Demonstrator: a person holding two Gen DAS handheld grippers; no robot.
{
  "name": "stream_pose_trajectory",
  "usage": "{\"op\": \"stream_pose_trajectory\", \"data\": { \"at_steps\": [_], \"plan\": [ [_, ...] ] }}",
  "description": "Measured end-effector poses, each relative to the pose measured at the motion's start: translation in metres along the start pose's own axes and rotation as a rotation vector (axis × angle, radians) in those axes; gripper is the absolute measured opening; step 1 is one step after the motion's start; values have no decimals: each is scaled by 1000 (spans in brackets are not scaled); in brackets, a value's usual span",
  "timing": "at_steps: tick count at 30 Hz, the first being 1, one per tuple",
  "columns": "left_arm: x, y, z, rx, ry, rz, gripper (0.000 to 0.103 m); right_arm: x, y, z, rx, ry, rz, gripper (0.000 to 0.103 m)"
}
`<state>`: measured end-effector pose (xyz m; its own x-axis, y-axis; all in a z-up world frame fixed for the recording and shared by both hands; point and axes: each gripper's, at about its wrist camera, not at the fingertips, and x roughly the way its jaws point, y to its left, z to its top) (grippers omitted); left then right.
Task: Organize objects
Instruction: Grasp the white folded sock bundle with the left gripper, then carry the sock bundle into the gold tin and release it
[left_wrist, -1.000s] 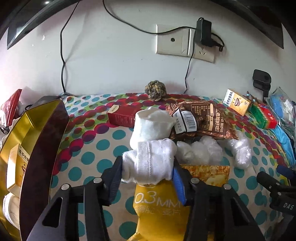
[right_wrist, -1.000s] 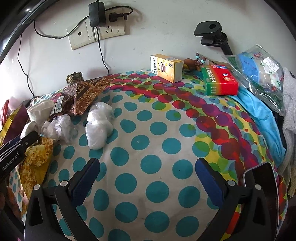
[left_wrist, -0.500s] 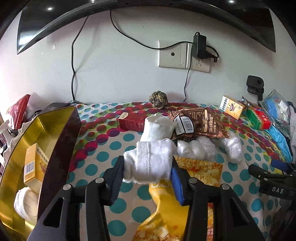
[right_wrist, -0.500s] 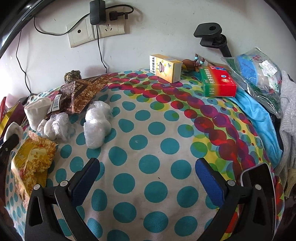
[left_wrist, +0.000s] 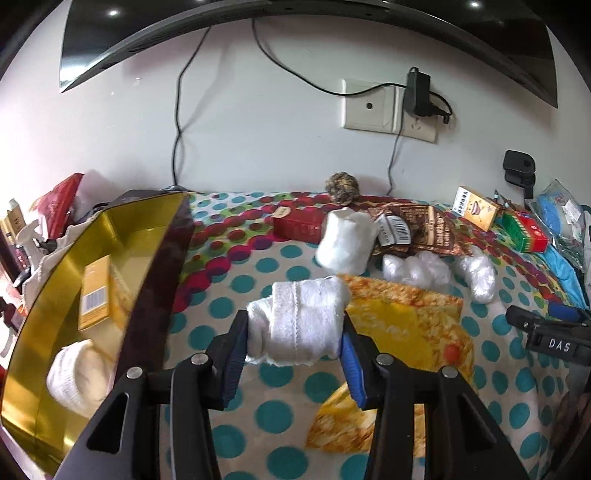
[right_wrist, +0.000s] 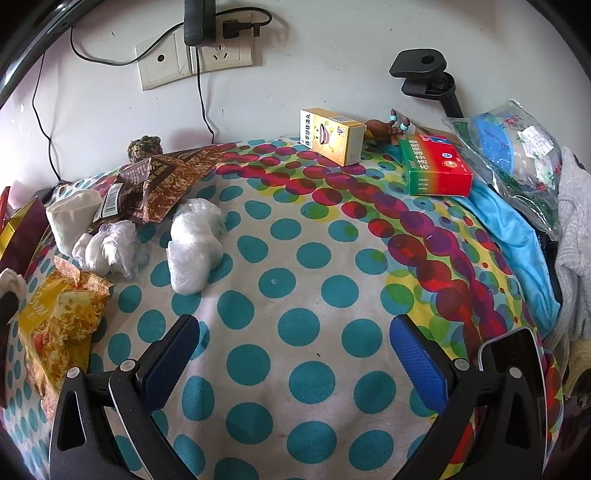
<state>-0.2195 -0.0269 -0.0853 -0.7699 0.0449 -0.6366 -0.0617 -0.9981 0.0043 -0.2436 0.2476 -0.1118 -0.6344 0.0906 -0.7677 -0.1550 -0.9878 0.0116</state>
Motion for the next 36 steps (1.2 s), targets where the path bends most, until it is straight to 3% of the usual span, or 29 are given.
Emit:
{"op": "stream_pose_trajectory", "data": {
  "at_steps": [7,13,17,23,29,36],
  "plan": [
    [-19,30,2,-46,-13,61,46,0,1,0,-3,4,0,103],
    [-45,70,27,-82,-61,145,46,0,1,0,-6,6,12,103],
    [-45,115,31,-135,-23,225,46,0,1,0,-9,8,9,103],
    [-44,172,10,-253,39,291,47,1,1,0,-8,8,9,103],
    [-32,188,-3,-263,92,301,50,1,3,-1,-8,7,6,103],
    [-25,186,-7,-260,70,294,59,1,3,-1,-10,8,4,103]
  ]
}}
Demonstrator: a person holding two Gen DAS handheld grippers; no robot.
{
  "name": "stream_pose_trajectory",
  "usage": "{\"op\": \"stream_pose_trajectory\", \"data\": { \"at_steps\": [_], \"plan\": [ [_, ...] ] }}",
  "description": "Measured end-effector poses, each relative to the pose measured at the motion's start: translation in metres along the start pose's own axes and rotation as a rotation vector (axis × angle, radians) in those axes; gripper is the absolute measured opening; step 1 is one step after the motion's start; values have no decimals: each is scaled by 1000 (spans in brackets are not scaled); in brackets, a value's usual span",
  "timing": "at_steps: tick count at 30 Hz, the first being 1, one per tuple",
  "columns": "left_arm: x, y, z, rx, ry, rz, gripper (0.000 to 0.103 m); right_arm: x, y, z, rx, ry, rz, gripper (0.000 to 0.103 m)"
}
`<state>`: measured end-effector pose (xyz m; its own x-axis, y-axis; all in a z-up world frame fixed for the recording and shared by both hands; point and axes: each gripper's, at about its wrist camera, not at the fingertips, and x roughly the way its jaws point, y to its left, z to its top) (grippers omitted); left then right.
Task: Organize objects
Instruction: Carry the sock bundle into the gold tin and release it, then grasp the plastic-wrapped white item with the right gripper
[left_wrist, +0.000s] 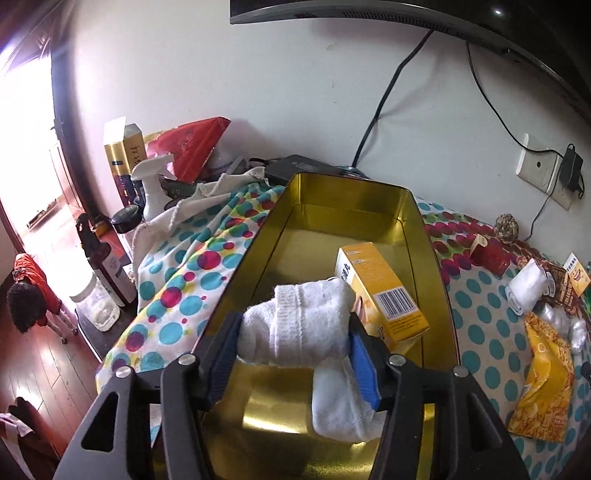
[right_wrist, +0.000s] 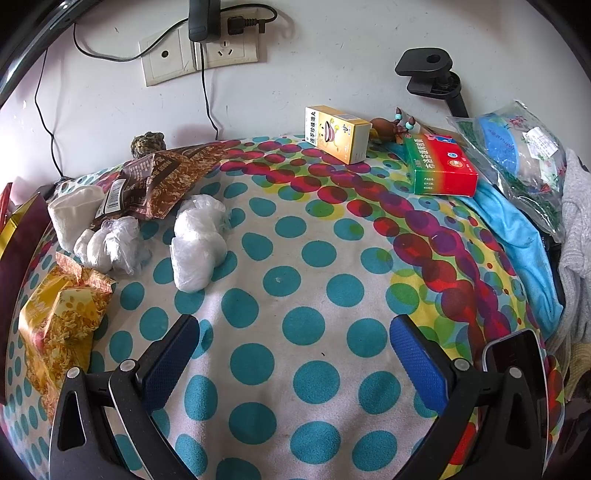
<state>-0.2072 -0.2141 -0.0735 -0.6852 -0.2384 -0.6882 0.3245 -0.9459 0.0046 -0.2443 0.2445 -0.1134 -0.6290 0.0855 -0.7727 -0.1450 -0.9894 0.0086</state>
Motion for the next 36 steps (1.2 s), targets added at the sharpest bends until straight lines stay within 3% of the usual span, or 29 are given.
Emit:
{"op": "stream_pose_trajectory", "data": {
  "at_steps": [3,6,9,13,17,20,25,27,29,30,36],
  "plan": [
    [-10,3,1,-2,-43,-2,62,1,1,0,-1,0,-3,103],
    [-27,7,5,1,-117,-36,77,1,1,0,-3,1,-4,103],
    [-47,10,10,1,-141,-53,80,2,2,0,-10,5,-8,103],
    [-110,5,-9,-6,-280,-168,82,2,5,-2,-24,12,0,103],
    [-152,-16,-70,35,-297,-289,82,0,6,-2,-33,3,-4,103],
    [-155,-31,-120,50,-231,-364,82,-2,15,0,-76,-10,0,103],
    [-150,-50,-149,91,-187,-418,82,-3,44,22,-163,-38,-11,101],
    [-147,-53,-150,94,-180,-438,82,3,58,31,-193,-26,12,93],
    [-143,-55,-153,102,-161,-439,82,15,72,37,-234,6,-6,73],
    [-141,-55,-154,104,-155,-442,82,22,76,38,-237,23,-8,69],
    [-141,-53,-159,101,-154,-454,82,42,66,44,-140,44,80,35]
  ]
}}
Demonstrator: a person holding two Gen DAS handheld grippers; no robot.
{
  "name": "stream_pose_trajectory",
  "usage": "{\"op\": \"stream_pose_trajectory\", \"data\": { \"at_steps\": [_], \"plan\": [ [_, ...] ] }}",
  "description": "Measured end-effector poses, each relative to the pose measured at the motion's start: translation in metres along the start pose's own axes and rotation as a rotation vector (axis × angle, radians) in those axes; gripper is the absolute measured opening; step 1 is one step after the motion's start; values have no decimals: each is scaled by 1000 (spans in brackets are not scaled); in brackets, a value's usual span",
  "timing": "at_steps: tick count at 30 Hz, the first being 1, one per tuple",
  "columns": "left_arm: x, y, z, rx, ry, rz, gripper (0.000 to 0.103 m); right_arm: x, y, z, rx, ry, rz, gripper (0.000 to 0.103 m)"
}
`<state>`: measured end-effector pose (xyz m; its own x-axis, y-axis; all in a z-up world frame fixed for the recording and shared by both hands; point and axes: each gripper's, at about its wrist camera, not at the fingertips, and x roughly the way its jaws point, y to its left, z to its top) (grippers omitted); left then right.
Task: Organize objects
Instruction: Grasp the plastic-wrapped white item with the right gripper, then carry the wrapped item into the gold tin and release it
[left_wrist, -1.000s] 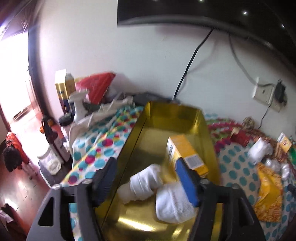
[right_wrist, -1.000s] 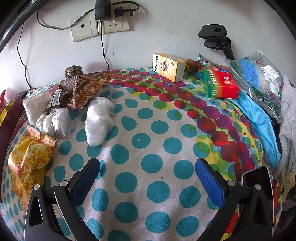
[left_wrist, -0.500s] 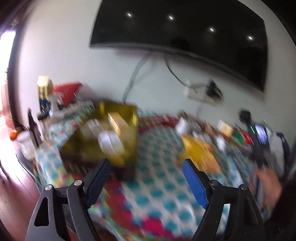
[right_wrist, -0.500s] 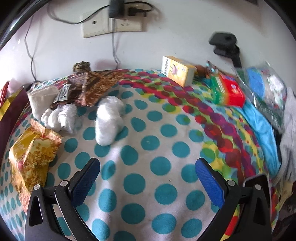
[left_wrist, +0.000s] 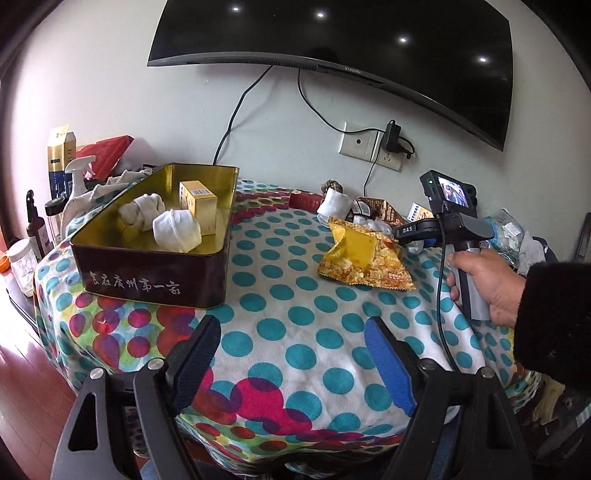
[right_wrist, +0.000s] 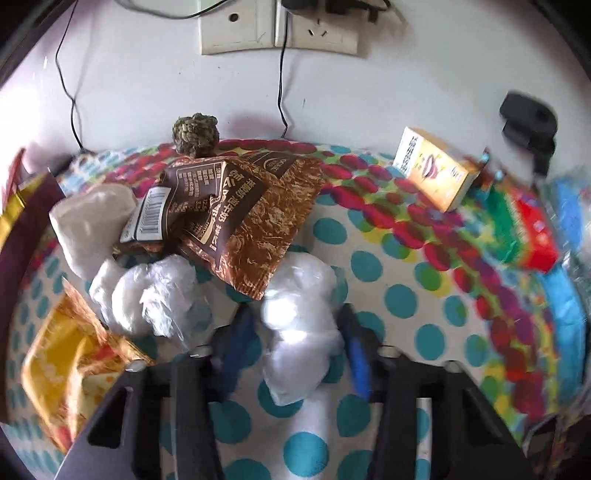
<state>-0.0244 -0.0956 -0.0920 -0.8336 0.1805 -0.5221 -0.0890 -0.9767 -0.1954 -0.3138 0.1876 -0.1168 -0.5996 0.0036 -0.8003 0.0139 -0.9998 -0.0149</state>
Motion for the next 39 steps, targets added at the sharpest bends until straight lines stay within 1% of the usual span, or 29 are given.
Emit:
{"op": "stream_pose_trajectory", "data": {
  "at_steps": [2,7,10,12,14,18,20,22,25,28,29,33,34,35,36,39],
  "plan": [
    [1,-1,0,2,1,-1,82,-3,-3,-4,0,-19,-3,31],
    [4,-4,-3,15,13,-6,82,-12,-17,-12,44,-58,18,30],
    [6,-7,-5,30,28,-4,82,-20,-23,-18,52,-63,35,30],
    [4,-8,-5,34,20,-1,82,-25,-22,-20,47,-64,43,29],
    [4,-9,-5,29,25,-2,82,-30,-17,-21,41,-69,51,29],
    [9,-6,-8,-8,61,-14,82,-45,-7,-21,7,-84,60,29],
    [6,-4,-7,-20,58,-9,82,-50,2,-20,-2,-87,65,29],
    [0,-4,-5,-28,40,-8,82,-58,14,-19,-11,-95,89,29],
    [-10,3,-2,-55,10,20,82,-70,45,-19,-67,-106,129,29],
    [-19,19,0,-114,-8,55,82,-84,91,-16,-140,-117,200,30],
    [-23,26,0,-138,-17,73,82,-88,103,-16,-158,-120,216,30],
    [-33,50,4,-222,-64,160,82,-105,175,-15,-270,-123,324,30],
    [-37,56,4,-242,-79,183,82,-108,191,-17,-300,-119,346,30],
    [-40,60,5,-257,-92,200,82,-111,215,-21,-355,-106,377,30],
    [-45,66,5,-273,-111,215,82,-113,231,-26,-402,-98,394,30],
    [-58,77,8,-308,-173,230,82,-120,273,-46,-533,-81,458,30]
  ]
}}
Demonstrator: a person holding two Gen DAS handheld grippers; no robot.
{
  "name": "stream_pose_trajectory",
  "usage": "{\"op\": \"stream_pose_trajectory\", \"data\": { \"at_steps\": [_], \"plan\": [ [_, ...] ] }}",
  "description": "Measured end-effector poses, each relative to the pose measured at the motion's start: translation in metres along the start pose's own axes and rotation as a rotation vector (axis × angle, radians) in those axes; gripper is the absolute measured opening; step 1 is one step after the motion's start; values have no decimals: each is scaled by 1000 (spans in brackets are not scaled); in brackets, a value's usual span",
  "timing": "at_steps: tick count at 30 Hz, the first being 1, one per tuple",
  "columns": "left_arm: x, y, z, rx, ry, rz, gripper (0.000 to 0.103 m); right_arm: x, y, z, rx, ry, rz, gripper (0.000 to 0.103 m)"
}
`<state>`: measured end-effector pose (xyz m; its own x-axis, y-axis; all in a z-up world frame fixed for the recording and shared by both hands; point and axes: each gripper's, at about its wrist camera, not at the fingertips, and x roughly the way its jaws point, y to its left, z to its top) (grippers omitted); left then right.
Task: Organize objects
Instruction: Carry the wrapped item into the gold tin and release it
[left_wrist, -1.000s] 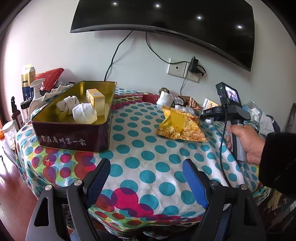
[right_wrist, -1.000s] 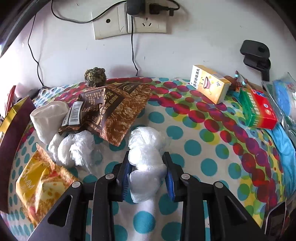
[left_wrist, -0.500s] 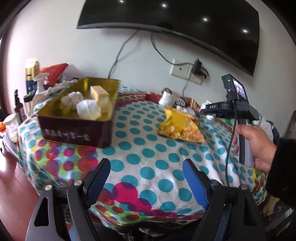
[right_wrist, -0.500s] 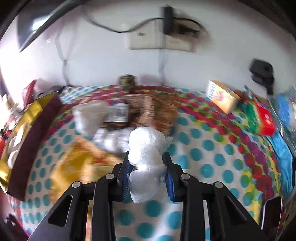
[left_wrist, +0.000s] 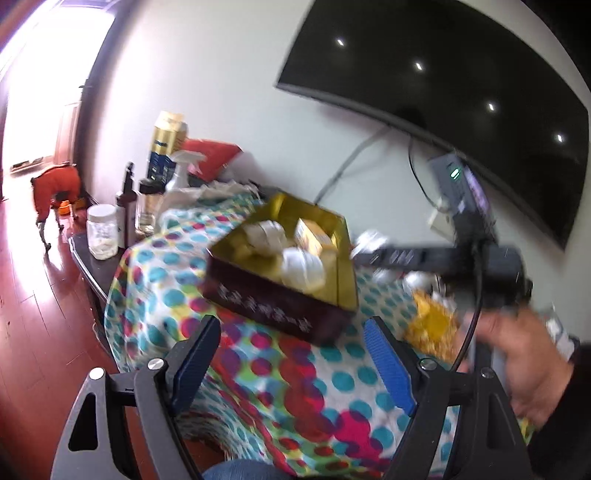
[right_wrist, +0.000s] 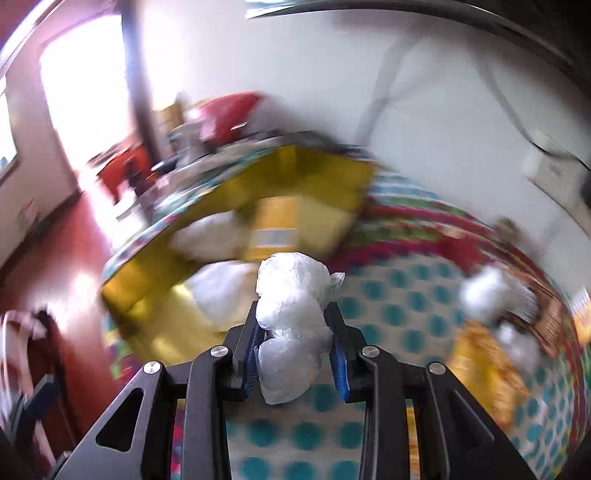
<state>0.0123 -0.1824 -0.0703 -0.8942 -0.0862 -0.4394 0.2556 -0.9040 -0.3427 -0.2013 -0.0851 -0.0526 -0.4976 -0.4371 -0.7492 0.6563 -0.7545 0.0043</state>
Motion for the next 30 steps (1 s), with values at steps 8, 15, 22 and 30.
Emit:
{"op": "stream_pose_trajectory", "data": {
  "at_steps": [8,15,22,30],
  "plan": [
    [0,7,5,-25,-9,3,82,31,53,-4,-161,94,133,33],
    [0,6,3,-17,-9,20,82,20,39,-4,-119,60,139,57],
    [9,-7,-4,27,35,-2,82,-28,-41,-21,37,-77,-33,84],
    [15,-34,-16,144,56,-30,82,-48,-209,-119,459,-46,-397,88]
  ]
}}
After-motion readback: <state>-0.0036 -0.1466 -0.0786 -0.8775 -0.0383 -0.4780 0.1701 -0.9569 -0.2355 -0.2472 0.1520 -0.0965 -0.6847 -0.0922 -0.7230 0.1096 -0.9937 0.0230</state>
